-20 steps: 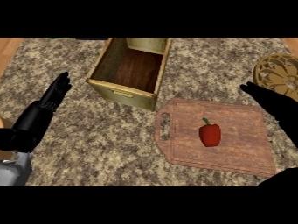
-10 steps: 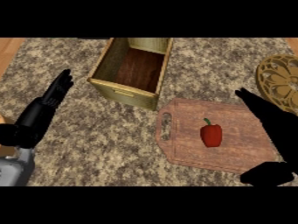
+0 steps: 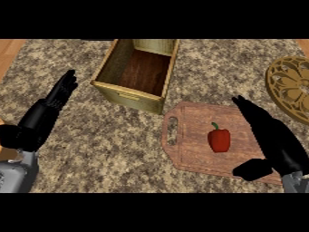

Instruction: Pick the bell pepper from the cutting board and place it in the basket

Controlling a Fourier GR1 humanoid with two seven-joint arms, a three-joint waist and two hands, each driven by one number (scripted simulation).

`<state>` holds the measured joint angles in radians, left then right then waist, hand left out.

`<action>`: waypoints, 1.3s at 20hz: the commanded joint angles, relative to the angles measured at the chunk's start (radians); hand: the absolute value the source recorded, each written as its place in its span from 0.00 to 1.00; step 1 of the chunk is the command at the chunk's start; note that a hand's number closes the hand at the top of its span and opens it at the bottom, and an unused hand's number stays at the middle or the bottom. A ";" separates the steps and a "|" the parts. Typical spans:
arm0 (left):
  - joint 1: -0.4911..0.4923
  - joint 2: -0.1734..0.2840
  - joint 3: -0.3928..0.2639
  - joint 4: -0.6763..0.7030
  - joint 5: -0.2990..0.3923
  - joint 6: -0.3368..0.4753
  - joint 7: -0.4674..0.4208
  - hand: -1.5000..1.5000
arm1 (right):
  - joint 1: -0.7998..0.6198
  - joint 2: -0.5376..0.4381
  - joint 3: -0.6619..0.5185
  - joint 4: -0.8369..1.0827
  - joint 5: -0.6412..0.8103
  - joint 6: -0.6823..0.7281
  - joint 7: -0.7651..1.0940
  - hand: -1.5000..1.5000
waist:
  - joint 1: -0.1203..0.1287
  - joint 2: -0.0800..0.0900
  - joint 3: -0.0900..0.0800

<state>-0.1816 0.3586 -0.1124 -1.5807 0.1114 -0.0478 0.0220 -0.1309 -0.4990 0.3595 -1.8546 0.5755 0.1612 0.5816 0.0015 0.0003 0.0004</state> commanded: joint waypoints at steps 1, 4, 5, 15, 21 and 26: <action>0.003 -0.023 0.034 0.071 -0.045 -0.032 -0.087 0.50 | 0.037 0.065 0.024 0.008 0.099 -0.014 -0.031 0.00 | -0.003 0.000 -0.001; 0.017 -0.042 0.039 0.025 -0.039 -0.050 -0.029 0.50 | 0.000 0.101 -0.029 0.153 0.120 -0.046 -0.154 0.00 | 0.001 0.000 0.000; -0.016 -0.053 0.046 0.009 -0.053 -0.040 0.019 0.50 | 0.034 0.115 -0.020 0.113 0.126 -0.031 -0.153 0.00 | -0.002 0.000 0.000; 0.013 -0.115 0.067 0.021 -0.128 -0.071 -0.038 0.50 | 0.020 0.170 -0.108 0.135 0.163 0.054 -0.222 0.00 | -0.001 0.000 0.000; 0.064 -0.110 0.091 -0.098 -0.118 -0.095 0.043 0.50 | 0.031 0.218 -0.072 0.071 0.249 0.105 -0.121 0.00 | 0.001 -0.002 0.000; 0.015 -0.135 0.123 0.008 -0.134 -0.119 -0.016 0.50 | 0.090 0.230 -0.077 0.113 0.299 0.084 -0.208 0.00 | -0.003 -0.001 0.000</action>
<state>-0.1650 0.2315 -0.0119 -1.5914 -0.0163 -0.1474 0.0221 -0.0794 -0.2840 0.2801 -1.7579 0.8345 0.2537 0.4109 -0.0001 -0.0006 -0.0001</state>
